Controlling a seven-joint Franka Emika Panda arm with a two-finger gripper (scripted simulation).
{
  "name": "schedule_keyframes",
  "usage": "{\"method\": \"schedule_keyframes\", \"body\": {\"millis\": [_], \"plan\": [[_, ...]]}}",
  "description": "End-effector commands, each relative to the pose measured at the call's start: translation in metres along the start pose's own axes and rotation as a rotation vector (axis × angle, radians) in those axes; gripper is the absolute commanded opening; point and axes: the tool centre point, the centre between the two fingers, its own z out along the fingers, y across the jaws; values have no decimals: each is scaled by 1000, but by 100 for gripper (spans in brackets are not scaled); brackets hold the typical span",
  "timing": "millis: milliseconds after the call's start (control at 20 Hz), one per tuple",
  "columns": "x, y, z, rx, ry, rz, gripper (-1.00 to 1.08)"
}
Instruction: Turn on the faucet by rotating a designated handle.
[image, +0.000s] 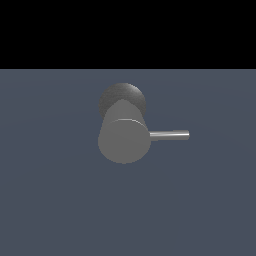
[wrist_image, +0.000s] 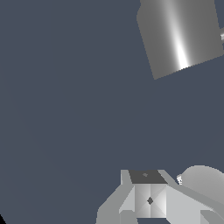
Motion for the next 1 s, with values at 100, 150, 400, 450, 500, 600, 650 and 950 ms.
{"method": "schedule_keyframes", "body": {"millis": [100,150,400,450,500,600,650,950], "plan": [[1,-5,-11,40,39,-18,-100],[1,-6,-15,53,51,-23,-100],[2,-15,-38,135,125,-57,-100],[2,-17,-44,156,144,-66,-100],[2,-19,-50,178,164,-75,-100],[1,-23,-65,229,207,-94,-100],[1,-25,-73,256,231,-105,-100],[-5,-31,-130,447,382,-169,-100]]}}
